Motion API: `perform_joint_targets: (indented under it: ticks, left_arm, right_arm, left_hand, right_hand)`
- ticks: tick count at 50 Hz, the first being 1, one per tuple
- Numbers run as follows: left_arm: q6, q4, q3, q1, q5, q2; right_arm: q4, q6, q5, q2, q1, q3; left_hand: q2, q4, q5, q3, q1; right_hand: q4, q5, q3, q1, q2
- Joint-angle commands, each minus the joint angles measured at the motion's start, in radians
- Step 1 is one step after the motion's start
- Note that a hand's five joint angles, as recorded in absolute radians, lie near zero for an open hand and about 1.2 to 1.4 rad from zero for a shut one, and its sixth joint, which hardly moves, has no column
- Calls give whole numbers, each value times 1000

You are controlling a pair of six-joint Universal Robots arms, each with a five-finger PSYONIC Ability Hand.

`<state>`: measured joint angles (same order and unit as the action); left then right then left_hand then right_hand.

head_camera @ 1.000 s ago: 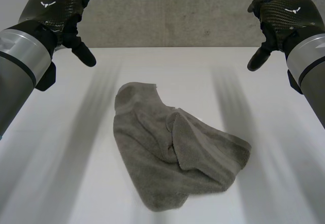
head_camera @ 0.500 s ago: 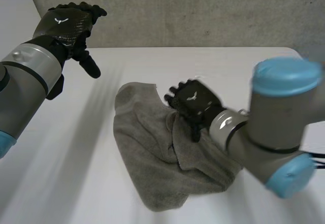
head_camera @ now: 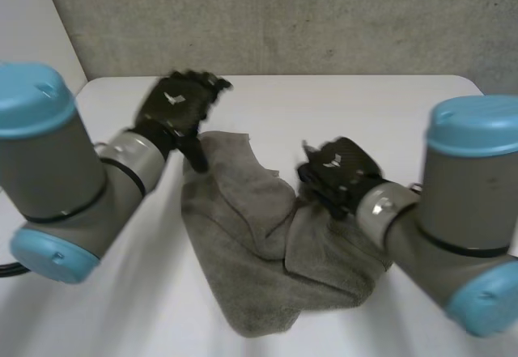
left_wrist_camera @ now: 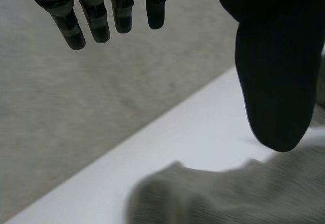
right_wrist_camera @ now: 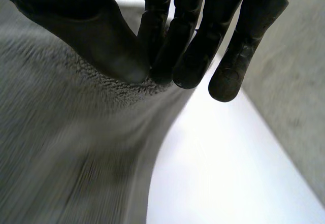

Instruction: Fold the towel.

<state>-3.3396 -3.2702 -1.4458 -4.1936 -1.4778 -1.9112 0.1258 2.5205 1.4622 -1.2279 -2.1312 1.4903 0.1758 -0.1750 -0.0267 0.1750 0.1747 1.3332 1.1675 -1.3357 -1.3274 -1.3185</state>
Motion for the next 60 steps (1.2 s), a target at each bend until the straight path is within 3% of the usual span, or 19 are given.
perform_joint_targets:
  ticks: [1,7,12,27,28,29,30,31,32,35,40,46,52,53,54,56,57,58,60]
  left_arm:
    - [-87,-42,-48,52,137,-88]
    - [-216,-43,-56,98,168,-166]
    - [-267,-45,-38,116,166,-207]
    - [-345,-51,56,122,123,-345]
    - [-345,-51,56,122,123,-345]
    - [-362,-52,59,122,116,-351]
    - [-362,-52,59,122,116,-351]
    - [-374,-52,61,122,113,-353]
    - [-382,-52,62,122,113,-353]
    - [-382,-52,61,122,113,-351]
    - [-383,-52,61,122,113,-353]
    - [-383,-52,61,121,113,-353]
    - [-383,-54,56,121,113,-353]
    - [-383,-54,56,121,114,-353]
    - [-385,-57,57,121,114,-353]
    - [-386,-65,61,121,116,-355]
    - [-386,-65,61,121,116,-355]
    - [-386,-80,67,121,116,-356]
    - [-388,-109,77,119,116,-358]
  right_arm:
    - [97,-147,-52,-187,172,207]
    - [109,-192,-134,-288,270,343]
    - [132,-264,-282,-421,361,474]
    - [135,-264,-376,-467,508,530]
    - [112,-249,-391,-467,514,525]
    - [72,-220,-396,-463,516,524]
    - [72,-220,-396,-463,516,524]
    - [28,-172,-395,-461,516,522]
    - [-10,-111,-392,-458,511,516]
    - [-43,-35,-392,-452,511,507]
    - [-130,245,-387,-276,473,435]
    - [-132,316,-350,-133,350,334]
    - [-132,314,-243,24,254,219]
    - [-132,313,-221,60,235,188]
    - [-132,313,-221,61,235,188]
    - [-132,296,-175,112,205,110]
    - [-132,296,-175,113,205,110]
    - [-132,278,-149,128,197,63]
    - [-132,251,-122,139,195,8]
  left_hand:
    - [11,-12,14,12,12]
    - [14,-15,11,15,15]
    - [20,-21,5,21,21]
    - [161,-162,-135,162,162]
    - [161,-162,-136,162,162]
    - [178,-179,-153,179,180]
    - [179,-179,-153,179,180]
    - [216,-217,-191,217,217]
    - [231,-232,-206,232,232]
    - [293,-294,-267,294,294]
    - [381,-382,-356,382,382]
    - [490,-490,-464,490,491]
    - [660,-661,-635,661,661]
    - [750,-751,-725,751,751]
    - [885,-886,-859,886,886]
    - [1020,-1021,-994,1021,1021]
    - [1021,-1022,-996,1022,1022]
    - [1190,-1191,-1164,1191,1191]
    - [1220,-1221,-1195,1221,1222]
  right_hand:
    - [63,54,-61,-69,-78]
    - [63,54,-61,-69,-78]
    - [63,54,-61,-69,-78]
    - [63,54,-61,-69,-78]
    - [-32,-41,34,26,17]
    - [-454,-463,457,448,440]
    - [-458,-467,461,453,444]
    - [-799,-807,801,793,784]
    - [-933,-942,935,927,918]
    - [-1019,-1028,1022,1013,1005]
    - [-1087,-1096,1089,1081,1072]
    - [-1078,-1087,1080,1072,1063]
    - [-996,-1005,998,990,981]
    - [-830,-839,833,824,815]
    - [-828,-837,831,823,814]
    - [-274,-282,276,268,259]
    - [-271,-279,273,265,256]
    - [29,20,-26,-35,-43]
    - [63,54,-61,-69,-78]
